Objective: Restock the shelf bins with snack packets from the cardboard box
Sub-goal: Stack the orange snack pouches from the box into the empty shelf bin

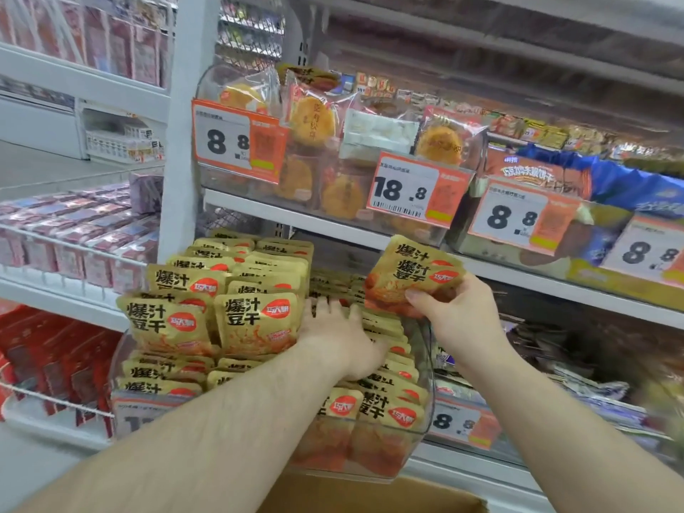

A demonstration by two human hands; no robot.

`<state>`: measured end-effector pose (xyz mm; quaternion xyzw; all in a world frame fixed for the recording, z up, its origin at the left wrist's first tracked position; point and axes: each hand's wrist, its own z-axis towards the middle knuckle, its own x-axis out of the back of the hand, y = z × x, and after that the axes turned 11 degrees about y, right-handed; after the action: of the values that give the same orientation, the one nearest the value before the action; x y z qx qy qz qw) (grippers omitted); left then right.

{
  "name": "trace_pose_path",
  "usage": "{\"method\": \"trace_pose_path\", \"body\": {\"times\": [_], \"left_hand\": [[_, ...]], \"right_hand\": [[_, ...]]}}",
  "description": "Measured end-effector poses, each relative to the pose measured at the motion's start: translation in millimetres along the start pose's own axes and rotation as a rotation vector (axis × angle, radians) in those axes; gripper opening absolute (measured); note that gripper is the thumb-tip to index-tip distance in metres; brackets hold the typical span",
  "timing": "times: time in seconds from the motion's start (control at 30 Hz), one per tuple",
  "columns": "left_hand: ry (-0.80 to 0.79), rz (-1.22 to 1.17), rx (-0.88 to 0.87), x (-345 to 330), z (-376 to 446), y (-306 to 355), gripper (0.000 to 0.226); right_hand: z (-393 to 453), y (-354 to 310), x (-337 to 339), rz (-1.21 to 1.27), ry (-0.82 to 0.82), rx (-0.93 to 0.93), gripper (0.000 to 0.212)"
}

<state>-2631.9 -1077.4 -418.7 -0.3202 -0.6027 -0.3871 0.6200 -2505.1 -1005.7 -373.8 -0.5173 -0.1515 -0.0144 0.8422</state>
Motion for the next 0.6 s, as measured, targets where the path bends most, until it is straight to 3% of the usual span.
{"method": "trace_pose_path", "body": {"times": [0.23, 0.33, 0.6], "left_hand": [[0.023, -0.058, -0.029, -3, -17, 0, 0.091], [0.044, -0.078, -0.035, -4, -21, 0, 0.090], [0.144, -0.119, -0.045, -6, -28, 0, 0.083]], "right_hand": [[11, 7, -19, -0.133, -0.040, 0.128, 0.017], [10, 1, -29, -0.193, -0.082, 0.196, 0.024], [13, 2, -53, -0.296, -0.167, 0.246, 0.024]]}}
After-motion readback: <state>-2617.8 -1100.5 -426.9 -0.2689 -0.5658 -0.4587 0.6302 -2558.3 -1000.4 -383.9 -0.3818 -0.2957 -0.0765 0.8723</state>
